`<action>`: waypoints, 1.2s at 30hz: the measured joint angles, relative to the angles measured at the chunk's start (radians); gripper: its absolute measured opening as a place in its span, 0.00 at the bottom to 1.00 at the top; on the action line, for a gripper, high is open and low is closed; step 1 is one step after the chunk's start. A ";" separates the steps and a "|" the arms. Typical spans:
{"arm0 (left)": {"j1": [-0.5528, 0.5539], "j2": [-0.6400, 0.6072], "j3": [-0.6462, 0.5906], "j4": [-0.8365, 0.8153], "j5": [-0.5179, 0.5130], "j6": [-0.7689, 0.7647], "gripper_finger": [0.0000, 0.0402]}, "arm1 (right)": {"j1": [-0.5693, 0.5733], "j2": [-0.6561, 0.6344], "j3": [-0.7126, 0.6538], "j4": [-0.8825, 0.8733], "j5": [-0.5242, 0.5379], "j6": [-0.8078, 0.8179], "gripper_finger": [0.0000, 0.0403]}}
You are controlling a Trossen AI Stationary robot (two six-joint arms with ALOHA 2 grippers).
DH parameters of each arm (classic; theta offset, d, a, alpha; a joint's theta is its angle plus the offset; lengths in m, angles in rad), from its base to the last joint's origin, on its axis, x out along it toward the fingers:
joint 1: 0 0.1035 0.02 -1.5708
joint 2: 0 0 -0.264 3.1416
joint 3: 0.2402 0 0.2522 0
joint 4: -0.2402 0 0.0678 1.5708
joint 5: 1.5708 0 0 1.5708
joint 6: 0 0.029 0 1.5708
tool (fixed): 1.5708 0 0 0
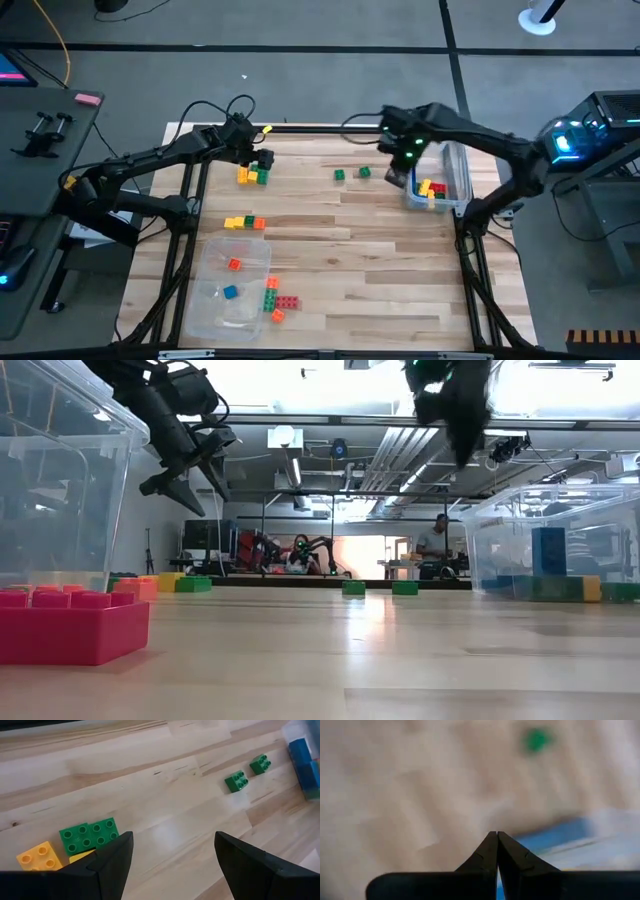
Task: Sort blocks by size
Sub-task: Adjust the right transparent bin
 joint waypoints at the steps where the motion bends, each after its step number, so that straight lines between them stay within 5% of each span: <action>1: 0.000 0.000 0.000 0.000 0.000 0.004 0.66 | 0.006 -0.027 0.003 -0.017 -0.093 0.000 0.00; 4: 0.000 0.000 0.000 0.000 0.000 0.012 0.66 | 0.049 -0.081 -0.014 -0.130 -0.310 0.023 0.00; 10: 0.000 0.000 0.000 -0.001 0.000 0.027 0.66 | 0.258 -0.179 -0.247 -0.156 -0.440 0.186 0.00; 17: 0.000 0.000 0.000 0.003 0.000 0.028 0.66 | 0.361 -0.189 -0.499 -0.173 -0.062 0.430 0.00; 26: 0.000 0.000 0.000 0.002 0.000 0.027 0.66 | 0.272 -0.189 -0.503 -0.177 0.341 0.539 0.00; 33: 0.000 0.000 0.000 0.002 0.000 0.017 0.66 | 0.178 -0.189 -0.501 -0.125 0.456 0.449 0.00; 36: 0.000 0.000 0.000 0.002 0.001 0.018 0.66 | 0.165 -0.189 -0.479 -0.122 0.391 0.364 0.00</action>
